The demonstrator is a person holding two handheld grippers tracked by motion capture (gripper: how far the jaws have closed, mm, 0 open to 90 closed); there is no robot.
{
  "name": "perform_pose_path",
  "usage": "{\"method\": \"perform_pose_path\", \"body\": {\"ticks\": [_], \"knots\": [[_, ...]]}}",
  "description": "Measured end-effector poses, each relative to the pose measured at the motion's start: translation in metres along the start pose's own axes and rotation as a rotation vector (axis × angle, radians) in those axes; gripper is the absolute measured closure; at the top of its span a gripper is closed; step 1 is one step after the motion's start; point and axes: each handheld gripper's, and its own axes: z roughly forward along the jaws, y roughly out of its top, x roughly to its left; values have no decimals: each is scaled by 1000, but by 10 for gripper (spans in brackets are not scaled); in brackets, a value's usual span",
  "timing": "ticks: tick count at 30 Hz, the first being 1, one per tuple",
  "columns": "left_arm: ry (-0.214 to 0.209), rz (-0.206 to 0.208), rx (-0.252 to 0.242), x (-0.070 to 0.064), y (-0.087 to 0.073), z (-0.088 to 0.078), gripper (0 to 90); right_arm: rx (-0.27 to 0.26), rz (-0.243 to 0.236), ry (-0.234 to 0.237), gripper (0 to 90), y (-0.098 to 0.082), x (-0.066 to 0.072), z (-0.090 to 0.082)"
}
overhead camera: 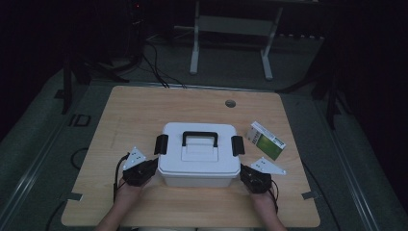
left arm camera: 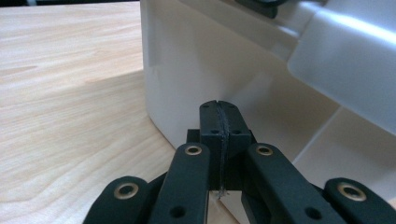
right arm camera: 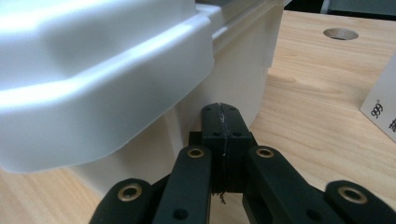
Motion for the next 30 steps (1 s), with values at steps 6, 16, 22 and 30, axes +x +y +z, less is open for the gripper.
{"method": "perform_pose_path", "body": {"ticks": [6, 16, 22, 30], "knots": [[-14, 10, 5, -6, -2, -4, 895, 1, 12, 6, 900, -4, 2, -8], [-31, 11, 4, -10, -6, -8, 895, 1, 11, 18, 900, -8, 4, -15], [-27, 10, 4, -8, -5, -7, 895, 4, 8, 17, 900, -5, 2, -12], [-29, 8, 14, -8, -3, -5, 894, 5, 9, 17, 900, -3, -2, -8]]}}
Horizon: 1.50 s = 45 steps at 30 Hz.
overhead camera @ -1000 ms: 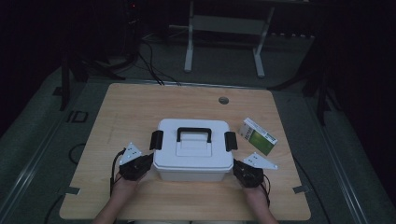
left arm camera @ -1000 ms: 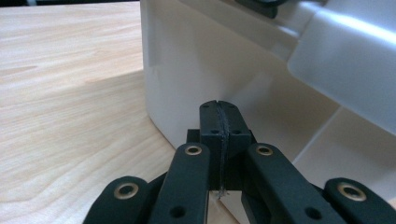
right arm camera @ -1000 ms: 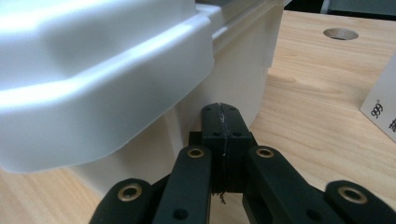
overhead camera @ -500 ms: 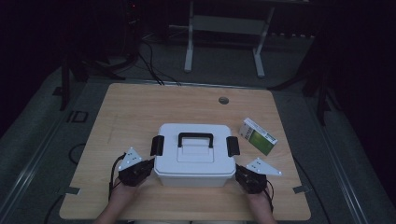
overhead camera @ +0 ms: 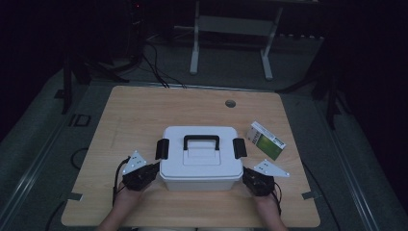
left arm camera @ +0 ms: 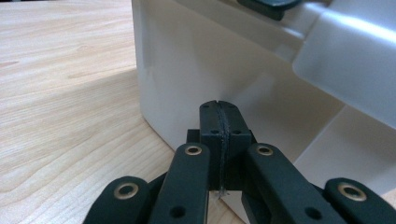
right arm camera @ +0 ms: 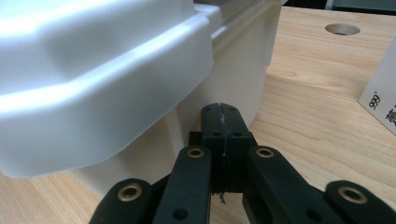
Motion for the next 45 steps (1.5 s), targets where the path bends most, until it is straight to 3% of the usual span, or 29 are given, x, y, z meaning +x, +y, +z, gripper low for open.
{"method": "perform_pose_path", "body": {"ticks": [9, 11, 15, 20, 24, 27, 33, 35, 41, 45], "knots": [[-10, 9, -1, 0, -1, -1, 890, -6, 2, -2, 900, -1, -2, 0], [-16, -6, -6, 3, -1, -1, 855, -13, 5, 0, 900, -2, -3, 0], [-42, 1, -5, 7, -1, -6, 792, -32, 0, 9, 864, -1, -6, -3], [-25, -5, 6, 11, -3, -10, 762, -31, -1, -19, 851, -2, -14, -7], [-16, -15, 40, 15, -5, -11, 670, -34, -4, -42, 802, -5, -22, -11], [-7, -19, 59, 16, -6, -12, 574, -40, -5, -46, 737, -6, -28, -15], [-29, -20, 117, 17, -9, -12, 400, -29, -8, -74, 513, -11, -35, -20], [-43, -21, 129, 17, -11, -12, 382, -27, -8, -87, 442, -13, -37, -21], [-40, -30, 146, 21, -15, -15, 302, -38, 26, -65, 205, -15, -46, -25], [-34, -45, 156, 26, -17, -19, 265, -34, 13, -59, 142, -17, -48, -28]]}}
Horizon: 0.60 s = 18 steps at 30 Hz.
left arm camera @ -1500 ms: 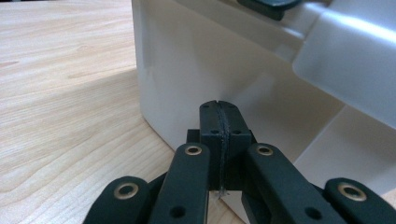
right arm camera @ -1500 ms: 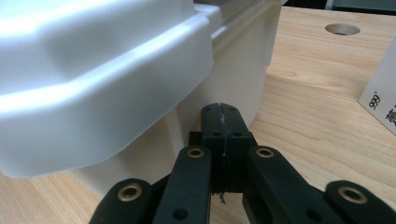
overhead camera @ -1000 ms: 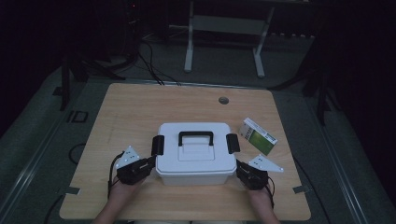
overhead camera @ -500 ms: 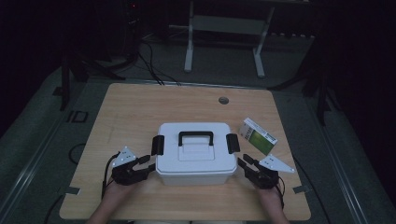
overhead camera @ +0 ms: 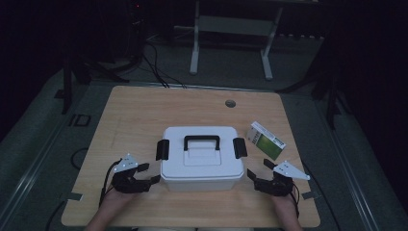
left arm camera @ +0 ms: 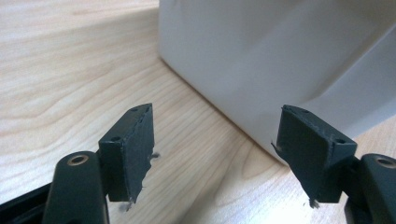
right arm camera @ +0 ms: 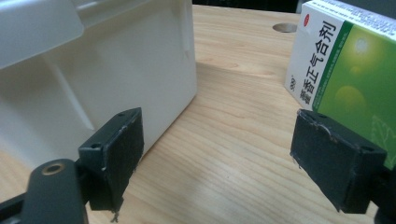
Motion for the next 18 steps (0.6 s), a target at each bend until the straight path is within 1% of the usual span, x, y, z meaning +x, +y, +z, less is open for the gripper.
{"method": "perform_pose_path", "body": {"ticks": [1, 2, 3, 4, 5, 6, 7, 8, 9, 10, 11, 12, 13, 14, 15, 16, 18], "knots": [[-6, -3, 5, 1, -1, -1, 263, -2, -3, 1, 131, -1, 0, -1], [11, -5, 8, 2, -2, -2, 252, 3, -10, -6, 135, -2, 0, -1], [12, -4, 12, 3, -3, -3, 198, 16, -14, -1, 133, -2, -1, -1], [9, -3, 22, 4, -4, -4, 180, 19, -10, 6, 134, -3, -2, -2], [36, -3, 21, 4, -5, -6, 171, 19, -6, 21, 135, -4, -4, -2], [34, -3, 25, 6, -7, -8, 144, 18, -17, 38, 135, -5, -5, -2], [33, -8, 30, 8, -8, -10, 144, 20, -33, 36, 135, -7, -6, -3], [49, -10, 31, 11, -11, -15, 144, 24, -50, 30, 135, -8, -7, -4], [49, -10, 31, 11, -11, -15, 143, 24, -50, 30, 135, -8, -7, -4], [35, -23, 35, 15, -13, -19, 143, 35, -71, 27, 135, -11, -9, -6], [35, -23, 35, 15, -13, -19, 143, 35, -71, 27, 135, -11, -9, -6], [17, -29, 43, 21, -16, -25, 143, 47, -68, 25, 135, -14, -11, -8], [17, -29, 43, 21, -16, -25, 143, 49, -61, 26, 135, -16, -13, -9], [21, -29, 47, 24, -18, -30, 143, 54, -57, 22, 135, -17, -14, -10], [21, -29, 47, 24, -18, -30, 143, 54, -57, 22, 135, -17, -14, -10], [22, -26, 58, 26, -20, -34, 143, 50, -47, 16, 135, -18, -17, -13], [18, -27, 60, 27, -20, -36, 144, 52, -44, 8, 135, -19, -19, -13]]}}
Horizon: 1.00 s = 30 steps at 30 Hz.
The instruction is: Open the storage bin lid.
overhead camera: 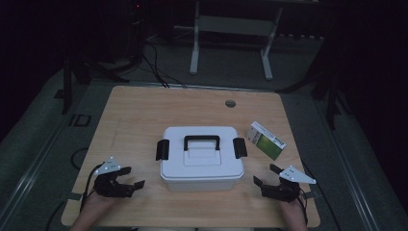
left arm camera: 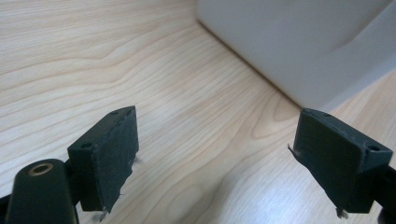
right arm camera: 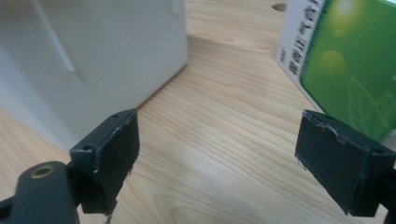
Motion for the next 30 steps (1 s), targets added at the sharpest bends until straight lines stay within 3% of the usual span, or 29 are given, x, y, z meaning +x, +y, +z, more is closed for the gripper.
{"method": "perform_pose_path", "body": {"ticks": [6, 16, 22, 30], "knots": [[-14, 13, 37, 5, 0, -6, 144, -5, 28, -2, 137, -2, -5, -2], [-7, 69, 110, 7, 11, -15, 144, 2, 23, 11, 137, -2, -5, -2], [-11, 113, 190, 6, 21, -18, 144, 10, 27, 13, 137, -2, -6, -2], [-38, 188, 358, 4, 32, -17, 144, 28, 23, 22, 136, -1, -6, 0]]}}
